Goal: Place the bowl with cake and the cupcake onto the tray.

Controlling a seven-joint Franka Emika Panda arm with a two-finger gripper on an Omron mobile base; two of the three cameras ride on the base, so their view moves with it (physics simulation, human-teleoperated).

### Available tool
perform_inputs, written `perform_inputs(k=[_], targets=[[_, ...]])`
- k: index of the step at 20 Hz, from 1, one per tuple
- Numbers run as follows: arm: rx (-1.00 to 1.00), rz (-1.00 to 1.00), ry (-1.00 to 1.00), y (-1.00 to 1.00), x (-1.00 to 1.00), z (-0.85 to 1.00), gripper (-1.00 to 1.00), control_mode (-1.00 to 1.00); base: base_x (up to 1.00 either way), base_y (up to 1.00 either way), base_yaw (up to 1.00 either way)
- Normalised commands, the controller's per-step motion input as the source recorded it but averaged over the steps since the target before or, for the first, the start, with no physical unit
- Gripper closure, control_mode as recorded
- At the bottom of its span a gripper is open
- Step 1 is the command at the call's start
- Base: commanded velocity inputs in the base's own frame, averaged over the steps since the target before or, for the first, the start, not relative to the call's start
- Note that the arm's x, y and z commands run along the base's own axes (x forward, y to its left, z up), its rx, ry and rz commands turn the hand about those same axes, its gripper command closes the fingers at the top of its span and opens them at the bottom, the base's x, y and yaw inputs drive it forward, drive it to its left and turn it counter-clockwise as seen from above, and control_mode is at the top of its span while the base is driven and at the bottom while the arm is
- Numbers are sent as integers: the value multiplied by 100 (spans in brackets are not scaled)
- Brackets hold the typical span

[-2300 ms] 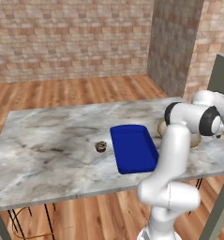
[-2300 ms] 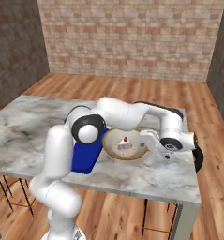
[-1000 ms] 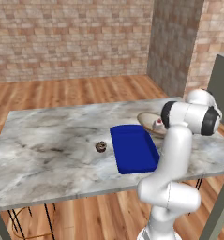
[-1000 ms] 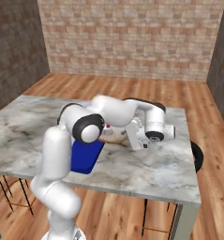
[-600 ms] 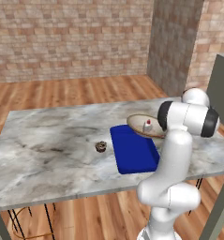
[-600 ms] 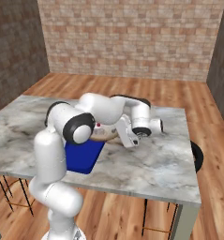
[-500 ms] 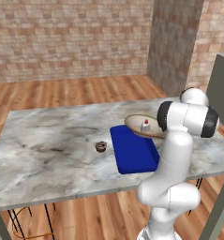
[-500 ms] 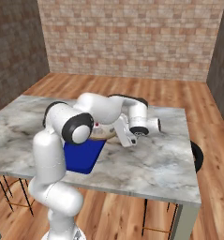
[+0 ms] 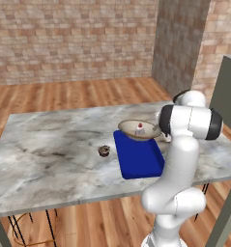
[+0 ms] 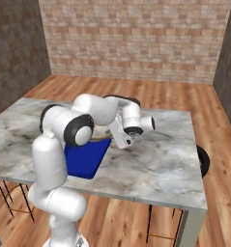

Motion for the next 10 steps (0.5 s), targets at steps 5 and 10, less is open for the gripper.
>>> perform_inputs(k=[5,10], targets=[[-13,0,11,13,16,-27,100,-100,0,0,0],[-16,0,8,0,13,-34,100,-100,0,0,0]])
